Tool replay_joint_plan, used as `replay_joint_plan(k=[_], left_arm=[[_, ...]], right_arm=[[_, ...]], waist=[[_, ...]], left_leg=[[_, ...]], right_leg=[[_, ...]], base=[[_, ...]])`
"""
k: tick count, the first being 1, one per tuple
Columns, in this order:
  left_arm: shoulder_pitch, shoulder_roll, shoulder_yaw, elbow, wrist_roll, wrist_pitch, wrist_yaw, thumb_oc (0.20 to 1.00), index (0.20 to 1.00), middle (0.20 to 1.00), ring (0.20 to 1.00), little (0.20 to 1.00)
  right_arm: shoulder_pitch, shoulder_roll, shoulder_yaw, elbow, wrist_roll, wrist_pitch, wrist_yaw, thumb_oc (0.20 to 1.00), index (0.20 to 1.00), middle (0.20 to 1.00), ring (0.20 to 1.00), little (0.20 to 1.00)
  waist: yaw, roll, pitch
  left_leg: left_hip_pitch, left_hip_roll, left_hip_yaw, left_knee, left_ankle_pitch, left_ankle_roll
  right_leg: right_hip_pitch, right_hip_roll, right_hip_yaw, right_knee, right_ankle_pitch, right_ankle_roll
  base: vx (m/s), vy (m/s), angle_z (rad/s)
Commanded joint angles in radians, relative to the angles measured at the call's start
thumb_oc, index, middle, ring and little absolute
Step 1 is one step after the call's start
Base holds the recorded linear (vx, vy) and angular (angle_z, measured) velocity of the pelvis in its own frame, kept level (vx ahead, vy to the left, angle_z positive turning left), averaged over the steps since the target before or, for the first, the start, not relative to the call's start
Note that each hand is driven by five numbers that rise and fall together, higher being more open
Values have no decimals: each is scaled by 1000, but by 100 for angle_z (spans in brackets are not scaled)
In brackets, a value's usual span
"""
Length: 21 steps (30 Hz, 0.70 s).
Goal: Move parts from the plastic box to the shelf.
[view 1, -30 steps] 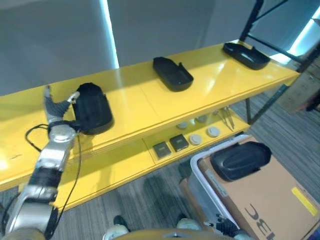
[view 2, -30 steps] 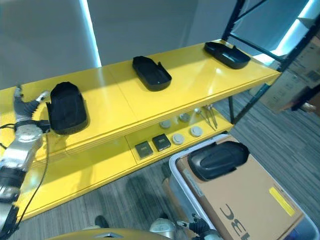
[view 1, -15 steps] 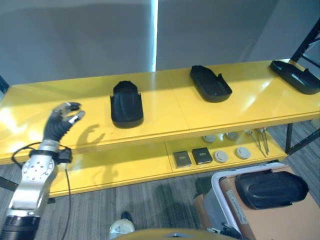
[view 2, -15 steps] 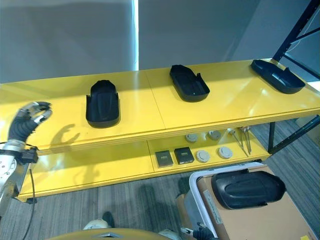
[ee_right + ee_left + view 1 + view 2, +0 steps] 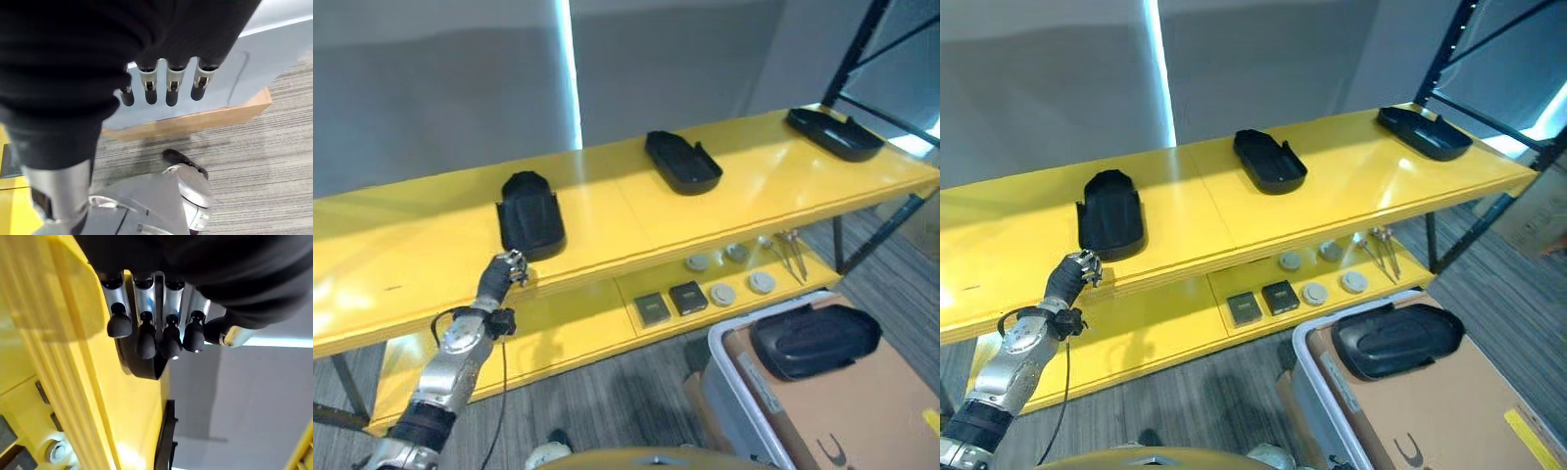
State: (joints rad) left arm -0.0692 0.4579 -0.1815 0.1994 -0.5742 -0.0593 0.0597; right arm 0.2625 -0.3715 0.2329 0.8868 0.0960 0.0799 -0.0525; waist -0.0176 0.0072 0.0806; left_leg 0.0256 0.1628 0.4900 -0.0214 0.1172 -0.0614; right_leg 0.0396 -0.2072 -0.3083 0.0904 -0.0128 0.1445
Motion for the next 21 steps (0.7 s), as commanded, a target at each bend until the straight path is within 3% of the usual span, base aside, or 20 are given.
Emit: replay_joint_plan(k=[1,10,21], left_arm=[[-128,9,9,-31,58,-90,35,200,200,200,200,200],[-201,-25,-2,122,79,-109,51,200,200,200,200,200],[-270,-44,3,287,118,-85,157,200,200,200,200,200]], right_arm=[[-39,5,14,2,-54,-30,4,1000,1000,1000,1000,1000],[-31,-7,20,-25,-96,-14,30,1000,1000,1000,1000,1000],[-27,-20,26,-45,-124,-6,48,1000,1000,1000,1000,1000]], waist=[[-2,-27,50],[-42,-31,48],[-71,-36,49]], left_leg=[[57,82,-59,88,-125,-40],[67,89,-36,94,-127,-43],[67,99,-21,108,-128,-46]], right_leg=[[19,-42,18,-35,32,54],[17,-41,34,-36,33,58],[14,-40,41,-28,27,62]], base=[[13,-12,-16],[13,-9,-9],[2,-2,0]])
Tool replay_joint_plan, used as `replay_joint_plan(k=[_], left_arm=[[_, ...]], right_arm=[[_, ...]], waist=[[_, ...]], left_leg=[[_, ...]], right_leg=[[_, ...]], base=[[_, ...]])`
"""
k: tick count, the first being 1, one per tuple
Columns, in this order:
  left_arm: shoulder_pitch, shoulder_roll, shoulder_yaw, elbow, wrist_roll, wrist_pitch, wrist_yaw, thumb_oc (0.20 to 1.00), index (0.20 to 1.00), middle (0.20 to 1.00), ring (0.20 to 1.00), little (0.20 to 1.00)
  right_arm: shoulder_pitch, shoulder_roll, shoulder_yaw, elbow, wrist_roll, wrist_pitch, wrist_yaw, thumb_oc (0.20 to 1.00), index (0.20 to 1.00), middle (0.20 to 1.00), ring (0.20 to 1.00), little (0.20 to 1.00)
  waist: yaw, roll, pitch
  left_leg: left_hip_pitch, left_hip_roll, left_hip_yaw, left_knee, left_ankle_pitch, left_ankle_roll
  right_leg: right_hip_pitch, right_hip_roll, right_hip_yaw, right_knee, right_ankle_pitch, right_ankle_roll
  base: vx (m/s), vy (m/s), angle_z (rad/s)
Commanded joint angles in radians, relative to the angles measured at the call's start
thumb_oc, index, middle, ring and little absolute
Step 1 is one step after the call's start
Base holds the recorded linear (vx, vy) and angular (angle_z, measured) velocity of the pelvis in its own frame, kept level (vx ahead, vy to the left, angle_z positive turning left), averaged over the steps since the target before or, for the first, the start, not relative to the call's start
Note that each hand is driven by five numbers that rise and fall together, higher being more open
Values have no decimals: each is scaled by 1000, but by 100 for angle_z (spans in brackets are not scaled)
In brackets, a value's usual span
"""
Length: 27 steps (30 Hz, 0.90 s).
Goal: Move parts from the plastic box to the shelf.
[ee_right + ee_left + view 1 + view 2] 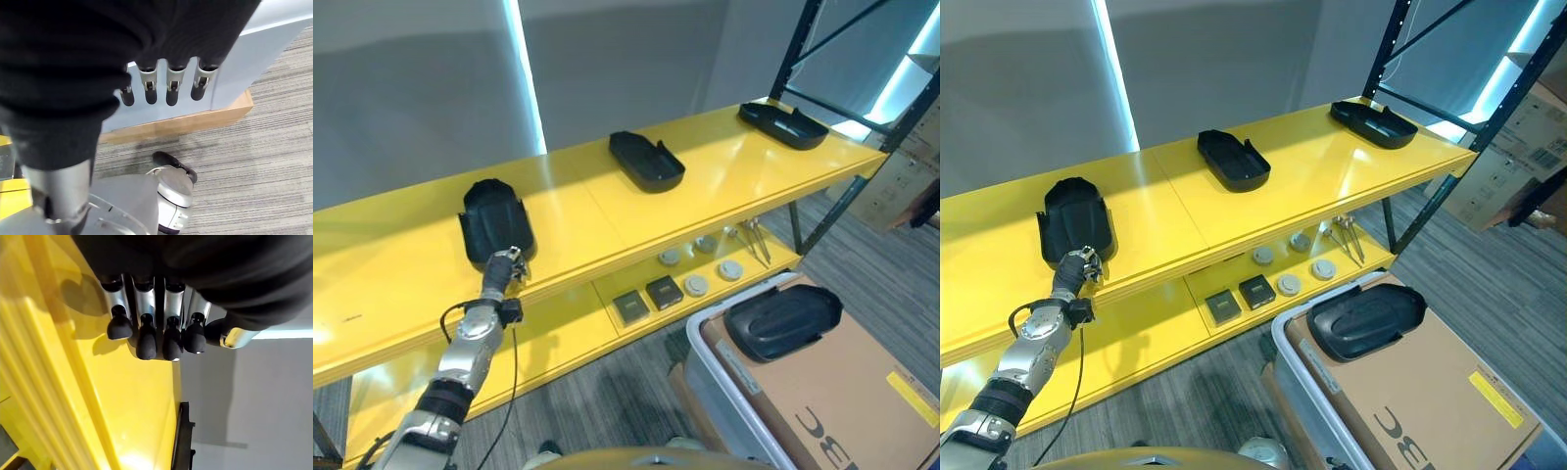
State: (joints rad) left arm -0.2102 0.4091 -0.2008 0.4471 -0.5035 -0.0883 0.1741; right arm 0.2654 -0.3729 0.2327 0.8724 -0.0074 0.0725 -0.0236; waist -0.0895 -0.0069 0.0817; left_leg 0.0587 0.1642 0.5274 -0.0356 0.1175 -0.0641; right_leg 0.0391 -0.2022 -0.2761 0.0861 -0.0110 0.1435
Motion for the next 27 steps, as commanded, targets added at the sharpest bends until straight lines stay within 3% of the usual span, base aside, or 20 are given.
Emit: replay_joint_plan(k=[1,22,27], left_arm=[[-133,1,23,60,58,-58,54,200,200,200,200,200],[-264,24,60,284,120,-32,138,200,200,200,200,200],[-257,13,55,255,146,-105,110,200,200,200,200,200]], right_arm=[[-30,-19,28,-30,-24,1,20,1000,1000,1000,1000,1000],[-18,-36,61,-57,-59,-1,42,1000,1000,1000,1000,1000],[-19,-34,59,-55,-61,-8,42,1000,1000,1000,1000,1000]], waist=[[-1,-23,48],[-33,-32,41],[-24,-38,42]], left_leg=[[33,98,-58,122,-128,-43],[43,105,-48,125,-127,-48],[43,101,-53,124,-131,-45]], right_leg=[[13,-45,9,-23,25,63],[18,-44,15,-10,10,67],[20,-43,13,-12,8,67]], base=[[13,-13,-7],[9,-1,-1],[-6,4,0]])
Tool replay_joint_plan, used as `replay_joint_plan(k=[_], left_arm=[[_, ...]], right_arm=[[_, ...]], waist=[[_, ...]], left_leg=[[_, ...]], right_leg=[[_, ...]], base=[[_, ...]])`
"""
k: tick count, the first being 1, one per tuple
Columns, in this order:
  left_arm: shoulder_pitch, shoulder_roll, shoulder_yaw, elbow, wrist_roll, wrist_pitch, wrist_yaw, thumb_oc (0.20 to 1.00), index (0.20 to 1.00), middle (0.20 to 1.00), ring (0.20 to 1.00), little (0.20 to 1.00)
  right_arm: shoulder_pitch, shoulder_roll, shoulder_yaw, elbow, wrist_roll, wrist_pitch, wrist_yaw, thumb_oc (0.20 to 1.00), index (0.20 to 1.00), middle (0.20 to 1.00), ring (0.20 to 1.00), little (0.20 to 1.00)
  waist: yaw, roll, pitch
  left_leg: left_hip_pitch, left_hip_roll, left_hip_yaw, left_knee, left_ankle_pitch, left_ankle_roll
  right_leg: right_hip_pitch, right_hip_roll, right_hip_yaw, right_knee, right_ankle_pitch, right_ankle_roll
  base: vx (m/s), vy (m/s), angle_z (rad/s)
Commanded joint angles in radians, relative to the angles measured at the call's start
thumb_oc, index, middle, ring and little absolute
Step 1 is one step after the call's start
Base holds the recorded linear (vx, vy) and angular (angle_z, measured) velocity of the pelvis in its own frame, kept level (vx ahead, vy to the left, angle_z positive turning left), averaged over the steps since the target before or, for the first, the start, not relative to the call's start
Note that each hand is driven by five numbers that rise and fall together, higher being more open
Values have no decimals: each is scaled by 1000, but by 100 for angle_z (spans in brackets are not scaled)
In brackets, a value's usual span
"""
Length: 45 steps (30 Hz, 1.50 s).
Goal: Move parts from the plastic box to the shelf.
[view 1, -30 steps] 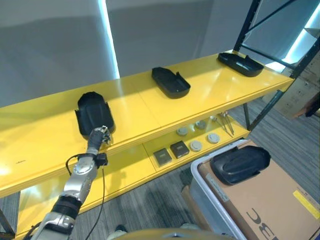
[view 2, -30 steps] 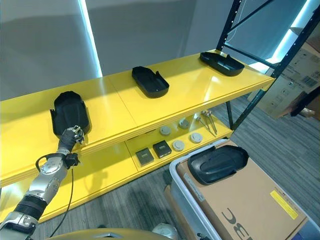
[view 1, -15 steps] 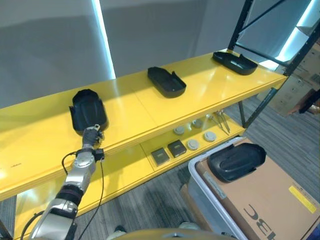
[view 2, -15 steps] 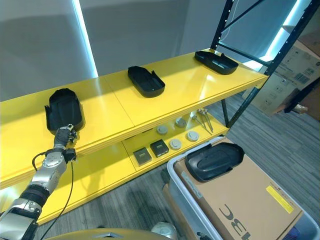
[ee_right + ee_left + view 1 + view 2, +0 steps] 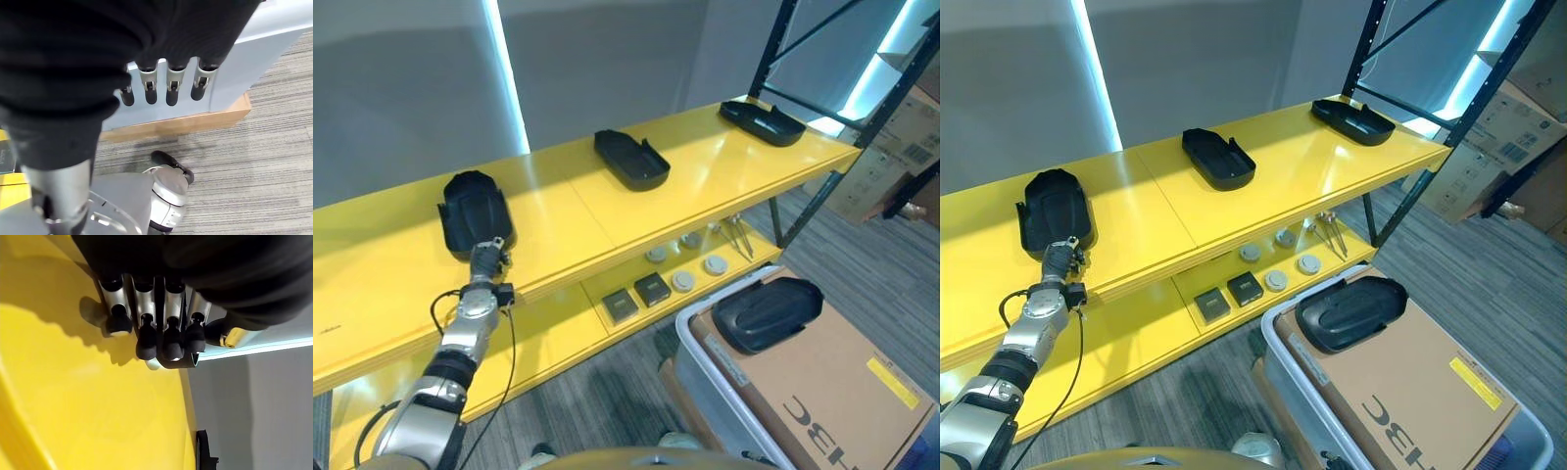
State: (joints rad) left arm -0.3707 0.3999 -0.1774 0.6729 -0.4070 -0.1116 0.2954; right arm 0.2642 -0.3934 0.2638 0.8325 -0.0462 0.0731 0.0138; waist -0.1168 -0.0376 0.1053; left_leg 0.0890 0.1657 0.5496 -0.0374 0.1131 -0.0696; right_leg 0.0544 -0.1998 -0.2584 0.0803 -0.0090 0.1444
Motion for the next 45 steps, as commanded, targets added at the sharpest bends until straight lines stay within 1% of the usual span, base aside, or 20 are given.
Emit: replay_joint_plan(k=[1,5,7,8,9,10,13,17,20,22,23,25,26,27,32,34,37,38,43,45], left_arm=[[-94,25,29,17,52,-91,-17,200,200,200,200,200],[-53,50,7,-114,28,-138,-65,200,200,200,200,200],[-13,69,14,-231,45,-132,-88,222,222,222,222,222],[27,87,18,-337,32,-121,-108,485,485,485,485,485],[40,90,21,-358,23,-131,-121,558,558,558,558,558],[70,99,31,-424,16,-122,-133,1000,1000,1000,1000,1000],[190,118,89,-653,-56,-93,-245,1000,1000,1000,1000,1000],[275,131,134,-805,-144,-53,-393,1000,1000,1000,1000,1000],[321,138,142,-903,-237,-9,-507,1000,1000,1000,1000,1000],[338,149,134,-943,-265,9,-549,1000,1000,1000,1000,1000],[349,156,130,-954,-240,9,-559,1000,1000,1000,1000,1000],[367,175,129,-960,-159,-26,-563,1000,1000,1000,1000,1000],[380,181,135,-960,-145,-38,-562,1000,1000,1000,1000,1000],[425,193,173,-961,-178,-39,-559,1000,1000,1000,1000,1000],[459,202,203,-930,-227,-25,-547,1000,1000,1000,1000,1000],[471,188,198,-910,-235,-13,-550,1000,1000,1000,1000,1000],[467,166,172,-874,-297,20,-510,1000,1000,1000,1000,1000],[457,154,152,-853,-315,26,-474,1000,1000,1000,1000,1000],[413,103,83,-773,-310,16,-405,1000,1000,1000,1000,1000],[381,75,42,-715,-295,2,-358,1000,1000,1000,1000,1000]], right_arm=[[-17,-13,27,-18,-22,-7,5,1000,1000,1000,1000,1000],[-15,-15,18,-20,-23,-14,6,1000,1000,1000,1000,1000],[-14,-12,4,-23,-23,-17,4,1000,1000,1000,1000,1000],[-15,-10,-9,-28,-20,-13,1,1000,1000,1000,1000,1000],[-15,-9,-13,-29,-19,-13,0,1000,1000,1000,1000,1000],[-17,-9,-20,-32,-16,-8,-2,1000,1000,1000,1000,1000],[-23,2,-51,-28,-4,-5,-22,1000,1000,1000,1000,1000],[-25,8,-75,-35,10,2,-40,1000,1000,1000,1000,1000],[-36,13,-91,-33,60,14,-71,1000,1000,1000,1000,1000],[-41,20,-104,-33,116,32,-101,1000,1000,1000,1000,1000],[-45,27,-115,-33,145,43,-119,1000,1000,1000,1000,1000],[-44,39,-129,-28,170,50,-130,1000,1000,1000,1000,1000],[-42,41,-130,-27,174,52,-130,1000,1000,1000,1000,1000],[-33,44,-128,-27,149,59,-118,1000,1000,1000,1000,1000],[-21,28,-114,20,136,18,-103,1000,1000,1000,1000,1000],[-27,25,-121,71,158,-16,-108,1000,1000,1000,1000,1000],[-26,35,-132,114,145,-58,-107,1000,1000,1000,1000,1000],[-23,41,-134,127,127,-66,-105,1000,1000,1000,1000,1000],[-7,52,-145,162,110,-71,-121,1000,1000,1000,1000,1000],[5,47,-157,180,81,-82,-127,1000,1000,1000,1000,1000]], waist=[[5,-7,19],[22,-7,25],[36,-7,29],[51,-5,31],[56,-5,32],[66,-3,34],[112,4,38],[151,11,40],[176,16,45],[182,17,48],[185,16,49],[188,21,49],[193,28,47],[213,43,45],[223,56,38],[224,52,35],[208,43,30],[189,38,24],[155,16,5],[132,-2,-1]], left_leg=[[12,99,-76,126,-128,-40],[10,91,-83,128,-134,-34],[0,88,-76,130,-122,-22],[-4,81,-85,134,-126,-19],[-5,78,-88,135,-127,-17],[-7,74,-95,139,-131,-15],[-17,46,-127,155,-150,1],[-30,9,-166,167,-167,23],[-37,-39,-202,165,-182,51],[-32,-78,-205,153,-191,69],[-26,-98,-198,139,-197,75],[-16,-110,-172,111,-196,76],[-2,-114,-172,96,-211,70],[6,-126,-115,59,-203,75],[10,-153,-44,51,-217,110],[12,-152,-14,57,-219,115],[15,-133,5,68,-212,108],[16,-112,22,75,-206,99],[23,-48,56,105,-203,72],[18,2,58,165,-218,48]], right_leg=[[5,-45,-5,-6,6,66],[8,-46,-11,-6,5,64],[1,-48,-20,-7,19,53],[3,-51,-24,-7,20,52],[4,-52,-25,-7,21,52],[7,-55,-28,-7,22,51],[17,-74,-39,-4,28,54],[20,-96,-48,8,36,64],[6,-129,-45,34,64,87],[-16,-164,-48,48,127,105],[-38,-187,-50,56,177,114],[-64,-201,-77,73,210,117],[-69,-199,-89,91,202,117],[-99,-226,-186,155,203,117],[-129,-219,-272,248,149,112],[-115,-190,-301,216,115,103],[-86,-144,-289,137,93,93],[-79,-115,-281,96,72,86],[-61,-59,-262,2,73,63],[-65,-37,-242,-31,82,44]], base=[[-39,18,0],[-65,45,0],[-150,55,0],[-161,62,-1],[-123,93,-1],[-97,80,2],[-185,141,8],[-184,142,19],[-186,178,21],[-142,152,20],[-129,121,2],[-122,100,-5],[-261,163,-14],[-222,139,-41],[-131,46,-80],[-33,-150,-48],[38,-257,-115],[48,-223,-93],[69,-261,-87],[90,-269,-72]])
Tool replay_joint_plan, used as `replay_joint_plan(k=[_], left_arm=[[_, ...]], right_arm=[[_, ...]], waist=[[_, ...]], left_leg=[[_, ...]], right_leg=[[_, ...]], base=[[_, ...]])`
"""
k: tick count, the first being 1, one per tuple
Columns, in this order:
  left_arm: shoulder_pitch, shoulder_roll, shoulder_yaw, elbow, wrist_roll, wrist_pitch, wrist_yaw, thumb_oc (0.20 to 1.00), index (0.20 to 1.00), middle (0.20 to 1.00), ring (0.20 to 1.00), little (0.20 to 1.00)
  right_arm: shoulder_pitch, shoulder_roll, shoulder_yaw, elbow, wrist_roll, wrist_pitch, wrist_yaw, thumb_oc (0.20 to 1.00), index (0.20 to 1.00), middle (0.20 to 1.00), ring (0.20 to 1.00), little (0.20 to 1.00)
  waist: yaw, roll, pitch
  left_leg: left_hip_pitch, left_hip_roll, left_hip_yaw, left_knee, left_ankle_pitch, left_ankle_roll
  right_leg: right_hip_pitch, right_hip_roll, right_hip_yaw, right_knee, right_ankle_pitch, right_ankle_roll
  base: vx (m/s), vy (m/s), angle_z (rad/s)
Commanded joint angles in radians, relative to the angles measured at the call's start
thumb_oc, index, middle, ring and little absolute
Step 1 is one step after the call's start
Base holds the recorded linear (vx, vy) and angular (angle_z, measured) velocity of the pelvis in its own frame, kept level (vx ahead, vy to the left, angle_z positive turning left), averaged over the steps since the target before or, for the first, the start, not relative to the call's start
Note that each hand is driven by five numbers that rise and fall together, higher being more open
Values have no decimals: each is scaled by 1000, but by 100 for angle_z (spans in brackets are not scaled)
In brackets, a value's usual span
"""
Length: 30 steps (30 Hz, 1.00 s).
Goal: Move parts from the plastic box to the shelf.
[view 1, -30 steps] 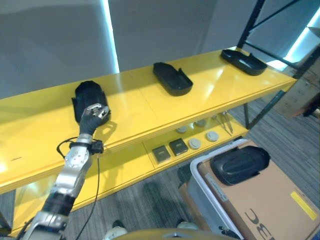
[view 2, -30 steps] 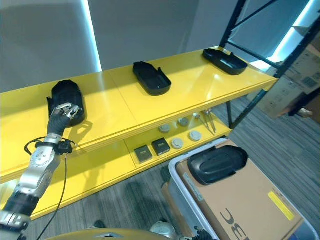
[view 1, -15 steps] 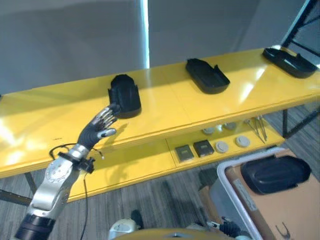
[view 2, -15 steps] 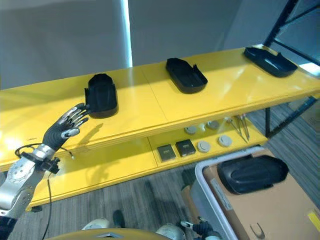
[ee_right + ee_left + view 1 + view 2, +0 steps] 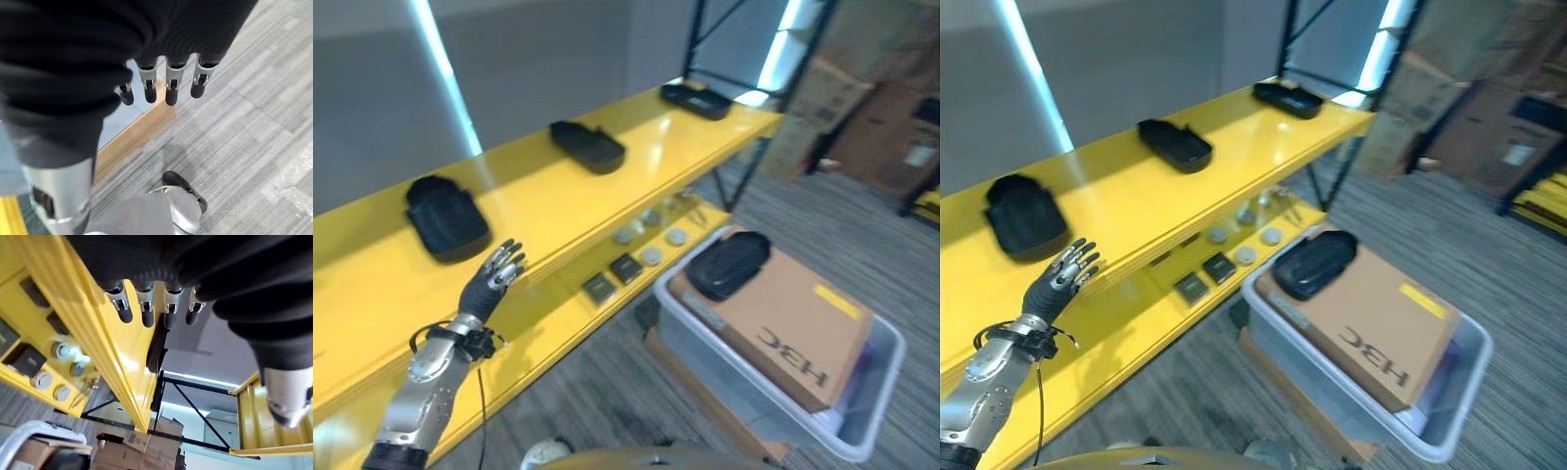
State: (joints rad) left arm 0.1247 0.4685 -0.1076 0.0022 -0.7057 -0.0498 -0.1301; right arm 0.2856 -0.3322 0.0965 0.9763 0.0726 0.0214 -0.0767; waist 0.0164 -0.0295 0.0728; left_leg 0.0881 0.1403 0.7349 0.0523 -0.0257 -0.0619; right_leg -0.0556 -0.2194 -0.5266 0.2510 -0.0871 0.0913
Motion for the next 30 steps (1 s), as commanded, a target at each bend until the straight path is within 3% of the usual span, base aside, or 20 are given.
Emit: replay_joint_plan(k=[1,2,3,4,6,9,11,13,14,16,17,18,19,20,22,26,30], left_arm=[[-125,-2,-39,-23,11,-57,86,1000,1000,1000,1000,1000],[-132,-16,-43,6,37,-70,100,1000,1000,1000,1000,1000],[-123,-21,-31,20,61,-69,102,1000,1000,1000,1000,1000],[-114,-23,-22,27,62,-55,97,1000,1000,1000,1000,1000],[-73,-19,7,52,108,-52,103,1000,1000,1000,1000,1000],[-34,-11,26,95,160,-47,80,1000,1000,1000,1000,1000],[-10,0,18,183,296,-41,105,1000,1000,1000,1000,1000],[-14,3,4,250,348,-58,112,1000,1000,1000,1000,1000],[-17,8,-3,284,392,-36,110,1000,1000,1000,1000,1000],[-13,9,-27,324,423,-34,133,1000,1000,1000,1000,1000],[-14,9,-50,368,506,-17,152,1000,1000,1000,1000,1000],[-23,-28,-166,593,714,8,274,1000,1000,1000,1000,1000],[-22,-35,-189,630,774,21,296,1000,1000,1000,1000,1000],[-16,-60,-230,737,797,13,342,1000,1000,1000,1000,1000],[-10,-69,-237,769,773,28,345,1000,1000,1000,1000,1000],[23,-113,-248,902,749,-3,411,1000,1000,1000,1000,1000],[47,-140,-232,994,726,-65,418,1000,1000,1000,1000,1000]], right_arm=[[-20,-25,11,40,-49,-34,-41,1000,1000,1000,1000,1000],[-34,-40,11,42,-59,-35,-46,1000,1000,1000,1000,1000],[-54,-63,11,40,-37,-33,-47,1000,1000,1000,1000,1000],[-66,-78,9,39,-17,-31,-48,1000,1000,1000,1000,1000],[-107,-109,0,48,25,-30,-46,1000,1000,1000,1000,1000],[-139,-129,-13,48,91,-27,-58,1000,1000,1000,1000,1000],[-186,-152,-27,-16,205,15,-95,1000,1000,1000,1000,1000],[-214,-159,-21,-68,247,51,-128,1000,1000,1000,1000,1000],[-242,-157,-20,-123,289,75,-174,1000,1000,1000,1000,1000],[-262,-155,-25,-152,316,80,-198,1000,1000,1000,1000,1000],[-269,-151,-32,-186,358,52,-231,1000,1000,1000,1000,1000],[-303,-145,-75,-350,316,-75,-243,1000,1000,1000,1000,1000],[-312,-148,-87,-399,309,-93,-250,1000,1000,1000,1000,1000],[-347,-163,-123,-567,282,-82,-285,1000,1000,1000,1000,1000],[-364,-173,-141,-629,263,-81,-289,1000,1000,1000,1000,1000],[-439,-215,-177,-772,224,-56,-302,1000,1000,1000,1000,1000],[-559,-266,-164,-783,210,44,-333,1000,1000,1000,1000,1000]], waist=[[-4,-20,34],[7,-20,41],[30,-18,53],[45,-12,59],[92,-7,75],[121,16,78],[150,45,78],[157,49,82],[161,56,82],[153,61,81],[144,66,77],[108,67,65],[102,66,64],[95,63,68],[94,62,72],[125,57,84],[183,51,91]], left_leg=[[0,47,-157,124,-88,27],[-43,69,-233,207,-79,3],[-91,59,-364,272,-59,-12],[-116,47,-436,287,-55,-16],[-119,-22,-581,142,-56,4],[-91,-27,-658,-26,21,-23],[-115,-21,-738,-106,124,-64],[-124,-16,-745,-90,121,-59],[-118,-14,-750,-84,107,-53],[-110,-9,-730,-70,97,-51],[-102,-12,-713,-64,87,-43],[-89,-59,-678,-55,51,-1],[-91,-65,-672,-55,48,6],[-100,-76,-662,-56,42,25],[-102,-79,-657,-58,41,31],[-119,-88,-663,-62,36,44],[-145,-91,-691,-71,42,42]], right_leg=[[47,-2,51,-218,162,88],[49,27,94,-233,156,71],[50,54,162,-240,144,56],[50,70,199,-247,139,50],[33,68,267,-246,149,55],[45,78,299,-264,148,67],[72,83,334,-269,136,68],[83,73,333,-252,117,63],[83,60,326,-217,92,60],[78,52,320,-189,79,60],[72,45,321,-162,66,60],[46,24,352,-111,45,70],[39,21,358,-106,45,74],[14,13,362,-85,44,83],[6,8,360,-80,45,88],[-5,-5,340,-84,52,99],[-6,-12,301,-99,55,101]], base=[[100,-245,-113],[106,-205,-153],[99,-141,-182],[8,-29,-182],[26,101,-176],[134,150,-156],[205,242,-82],[112,190,-46],[116,241,-63],[85,221,-72],[106,576,-75],[92,590,-71],[44,560,-107],[-9,188,-100],[-6,110,-45],[-9,48,6],[-31,1,20]])
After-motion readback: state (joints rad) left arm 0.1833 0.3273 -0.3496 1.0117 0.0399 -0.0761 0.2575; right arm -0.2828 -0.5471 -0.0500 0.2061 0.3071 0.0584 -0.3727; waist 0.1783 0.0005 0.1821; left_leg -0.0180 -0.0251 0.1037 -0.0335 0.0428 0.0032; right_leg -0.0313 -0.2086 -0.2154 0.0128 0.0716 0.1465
